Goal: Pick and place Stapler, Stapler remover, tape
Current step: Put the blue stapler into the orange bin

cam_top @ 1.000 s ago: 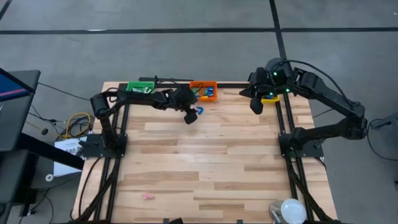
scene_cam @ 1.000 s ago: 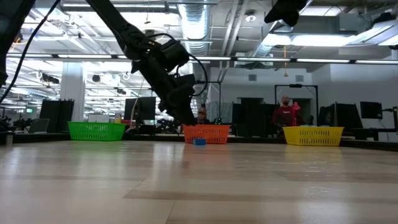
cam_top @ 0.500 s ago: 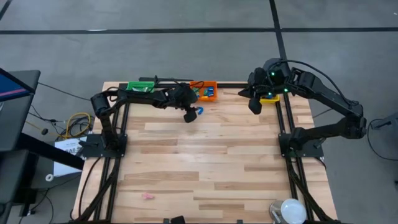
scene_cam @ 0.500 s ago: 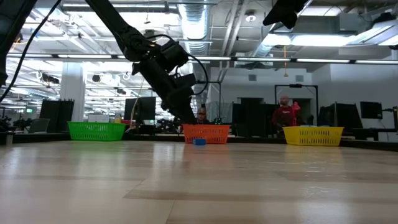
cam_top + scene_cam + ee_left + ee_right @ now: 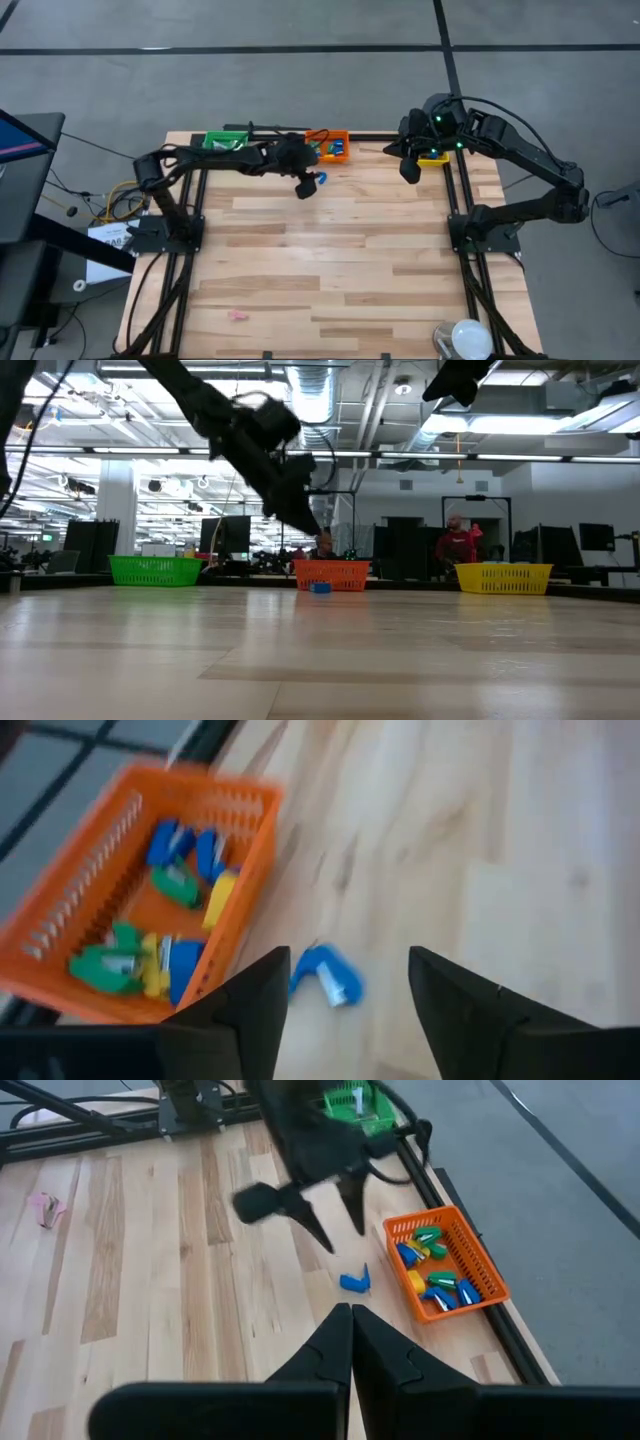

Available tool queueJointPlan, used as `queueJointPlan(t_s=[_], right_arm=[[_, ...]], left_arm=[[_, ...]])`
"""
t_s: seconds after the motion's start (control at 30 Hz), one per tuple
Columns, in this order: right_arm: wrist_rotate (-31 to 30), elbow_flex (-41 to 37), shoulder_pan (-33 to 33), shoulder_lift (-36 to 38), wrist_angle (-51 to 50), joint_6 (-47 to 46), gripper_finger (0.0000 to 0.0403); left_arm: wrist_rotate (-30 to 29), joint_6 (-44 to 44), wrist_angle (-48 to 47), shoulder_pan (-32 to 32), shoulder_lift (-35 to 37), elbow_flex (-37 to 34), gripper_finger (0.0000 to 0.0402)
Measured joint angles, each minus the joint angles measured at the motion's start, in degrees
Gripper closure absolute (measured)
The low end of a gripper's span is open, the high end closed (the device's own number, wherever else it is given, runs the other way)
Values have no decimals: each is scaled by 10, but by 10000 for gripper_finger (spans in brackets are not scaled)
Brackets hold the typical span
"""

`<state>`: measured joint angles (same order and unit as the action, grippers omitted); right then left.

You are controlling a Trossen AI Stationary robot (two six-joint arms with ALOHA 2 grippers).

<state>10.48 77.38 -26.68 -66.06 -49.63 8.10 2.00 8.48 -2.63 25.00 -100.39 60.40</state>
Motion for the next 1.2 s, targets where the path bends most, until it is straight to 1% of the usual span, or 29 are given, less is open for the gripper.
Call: queueJointPlan(t_s=[0.27,0.47,0.57,0.77,1.0,1.1,1.2], right_arm=[[0,0,0,0,0,0,403],[1,0,0,0,0,0,403],[1,0,0,0,0,0,403],[1,0,0,0,0,0,403],[1,0,0,0,0,-1,403],[1,0,0,0,0,-1,403],[1,0,0,0,0,-1,403]], left_arm=[[2,16,-116,-42,122,-2,211],[35,17,-170,-77,178,-2,211],[37,17,-187,-97,189,-2,211],[37,17,-196,-120,188,-2,211],[22,14,-192,-118,181,-2,211],[24,-36,-197,-111,181,4,211],[27,-34,-197,-103,181,19,211]])
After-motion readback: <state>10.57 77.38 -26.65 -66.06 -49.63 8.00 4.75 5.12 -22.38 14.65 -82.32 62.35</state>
